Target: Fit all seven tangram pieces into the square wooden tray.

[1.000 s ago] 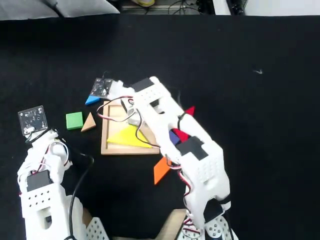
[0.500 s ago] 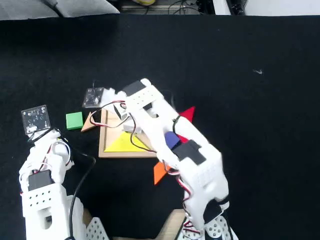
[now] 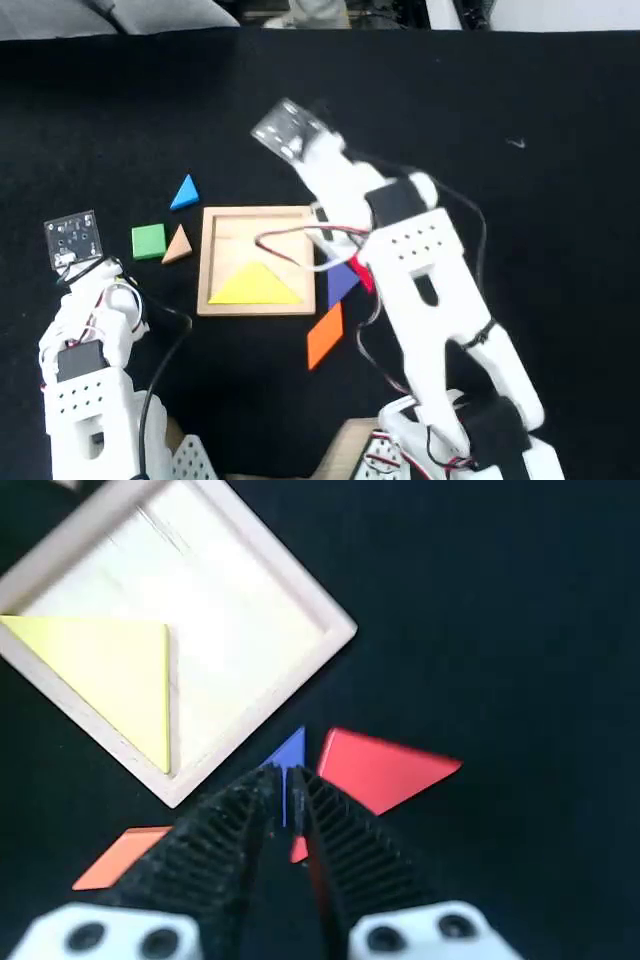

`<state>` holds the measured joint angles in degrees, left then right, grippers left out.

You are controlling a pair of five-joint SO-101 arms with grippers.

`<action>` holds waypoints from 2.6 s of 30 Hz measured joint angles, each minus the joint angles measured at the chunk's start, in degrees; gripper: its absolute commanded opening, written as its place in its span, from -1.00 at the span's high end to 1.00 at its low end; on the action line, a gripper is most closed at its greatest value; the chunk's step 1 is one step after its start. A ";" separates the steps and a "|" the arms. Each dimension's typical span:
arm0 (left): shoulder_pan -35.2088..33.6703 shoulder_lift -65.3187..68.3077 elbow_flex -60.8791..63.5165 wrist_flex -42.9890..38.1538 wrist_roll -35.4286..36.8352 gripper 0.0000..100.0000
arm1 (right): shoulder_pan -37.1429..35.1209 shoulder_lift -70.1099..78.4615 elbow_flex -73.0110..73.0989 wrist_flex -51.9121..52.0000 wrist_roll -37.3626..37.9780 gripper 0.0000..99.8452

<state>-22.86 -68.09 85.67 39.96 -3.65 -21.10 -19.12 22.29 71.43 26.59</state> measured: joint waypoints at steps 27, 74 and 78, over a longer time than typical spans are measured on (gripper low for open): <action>0.00 0.00 0.00 0.00 0.00 0.94 | 3.87 22.24 3.87 -13.80 -47.03 0.55; 0.00 0.00 0.00 0.00 0.00 0.94 | 10.55 37.27 -6.24 -9.49 -47.21 0.81; 0.00 0.00 0.00 0.00 0.00 0.94 | 11.43 37.27 -7.56 -7.47 -47.21 0.81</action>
<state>-22.86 -68.09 85.67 39.96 -3.65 -9.67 18.15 14.73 63.96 -20.62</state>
